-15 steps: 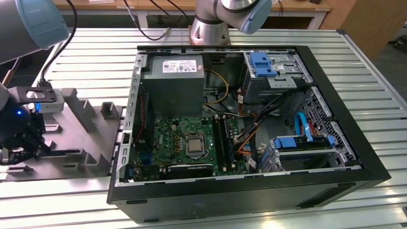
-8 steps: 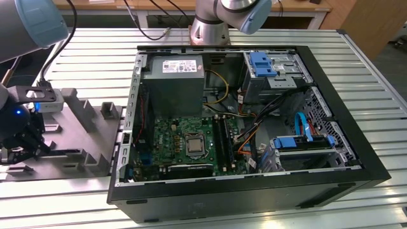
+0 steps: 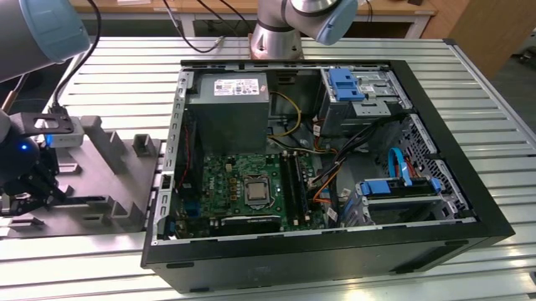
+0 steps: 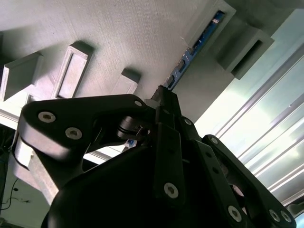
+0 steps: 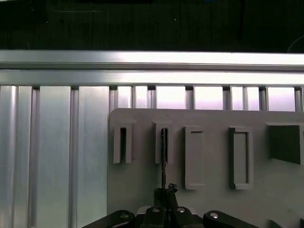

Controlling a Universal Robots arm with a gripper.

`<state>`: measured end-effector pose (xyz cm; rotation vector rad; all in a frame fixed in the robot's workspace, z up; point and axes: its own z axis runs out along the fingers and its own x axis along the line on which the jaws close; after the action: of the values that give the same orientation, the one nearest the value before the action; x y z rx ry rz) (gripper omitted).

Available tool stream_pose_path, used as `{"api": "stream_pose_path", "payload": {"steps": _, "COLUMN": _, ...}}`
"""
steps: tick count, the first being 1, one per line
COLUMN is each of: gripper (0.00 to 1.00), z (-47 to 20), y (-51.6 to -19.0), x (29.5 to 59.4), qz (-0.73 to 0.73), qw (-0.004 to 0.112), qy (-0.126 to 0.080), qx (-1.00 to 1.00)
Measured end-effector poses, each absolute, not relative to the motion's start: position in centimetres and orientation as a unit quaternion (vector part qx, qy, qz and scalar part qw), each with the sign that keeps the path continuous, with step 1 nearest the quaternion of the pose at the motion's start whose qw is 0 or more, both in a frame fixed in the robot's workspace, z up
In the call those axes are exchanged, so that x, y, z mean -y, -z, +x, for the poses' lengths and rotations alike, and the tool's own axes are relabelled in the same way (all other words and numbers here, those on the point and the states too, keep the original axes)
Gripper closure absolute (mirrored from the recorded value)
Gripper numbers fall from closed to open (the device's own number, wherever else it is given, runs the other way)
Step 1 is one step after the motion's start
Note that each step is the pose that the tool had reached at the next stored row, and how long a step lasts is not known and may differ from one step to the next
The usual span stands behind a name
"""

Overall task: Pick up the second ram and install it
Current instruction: 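Pick up the second ram and move it above second insertion slot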

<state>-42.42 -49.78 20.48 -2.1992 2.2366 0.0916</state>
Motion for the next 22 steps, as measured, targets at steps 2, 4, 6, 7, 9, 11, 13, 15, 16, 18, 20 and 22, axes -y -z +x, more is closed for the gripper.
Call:
{"api": "stream_pose_path", "payload": {"steps": 2, "gripper": 0.88, "z": -42.42, "y": -20.68, "x": 49.77, "qz": -0.701, "qw": 0.002, "qy": -0.029, "qx": -0.713}}
{"api": "stream_pose_path", "payload": {"steps": 4, "gripper": 0.88, "z": -42.41, "y": -20.92, "x": 49.77, "qz": -0.701, "qw": 0.002, "qy": -0.029, "qx": -0.713}}
{"api": "stream_pose_path", "payload": {"steps": 6, "gripper": 0.88, "z": -42.41, "y": -21.0, "x": 49.77, "qz": -0.701, "qw": 0.002, "qy": -0.029, "qx": -0.713}}
{"api": "stream_pose_path", "payload": {"steps": 7, "gripper": 0.88, "z": -42.41, "y": -21.0, "x": 49.77, "qz": -0.701, "qw": 0.002, "qy": -0.029, "qx": -0.713}}
{"api": "stream_pose_path", "payload": {"steps": 9, "gripper": 0.88, "z": -42.41, "y": -21.0, "x": 49.77, "qz": -0.701, "qw": 0.002, "qy": -0.029, "qx": -0.713}}
{"api": "stream_pose_path", "payload": {"steps": 11, "gripper": 0.88, "z": -42.41, "y": -21.02, "x": 49.77, "qz": -0.701, "qw": 0.002, "qy": -0.029, "qx": -0.713}}
{"api": "stream_pose_path", "payload": {"steps": 13, "gripper": 0.88, "z": -42.4, "y": -21.03, "x": 49.77, "qz": -0.701, "qw": 0.002, "qy": -0.029, "qx": -0.713}}
{"api": "stream_pose_path", "payload": {"steps": 15, "gripper": 0.88, "z": -42.36, "y": -21.03, "x": 49.77, "qz": -0.701, "qw": 0.002, "qy": -0.029, "qx": -0.713}}
{"api": "stream_pose_path", "payload": {"steps": 16, "gripper": 0.88, "z": -42.34, "y": -21.02, "x": 49.77, "qz": -0.701, "qw": 0.002, "qy": -0.029, "qx": -0.713}}
{"api": "stream_pose_path", "payload": {"steps": 18, "gripper": 0.88, "z": -42.33, "y": -21.07, "x": 49.77, "qz": -0.701, "qw": 0.002, "qy": -0.029, "qx": -0.713}}
{"api": "stream_pose_path", "payload": {"steps": 20, "gripper": 0.88, "z": -42.33, "y": -21.24, "x": 49.77, "qz": -0.701, "qw": 0.002, "qy": -0.029, "qx": -0.713}}
{"api": "stream_pose_path", "payload": {"steps": 22, "gripper": 0.88, "z": -42.33, "y": -21.51, "x": 49.77, "qz": -0.701, "qw": 0.002, "qy": -0.029, "qx": -0.713}}
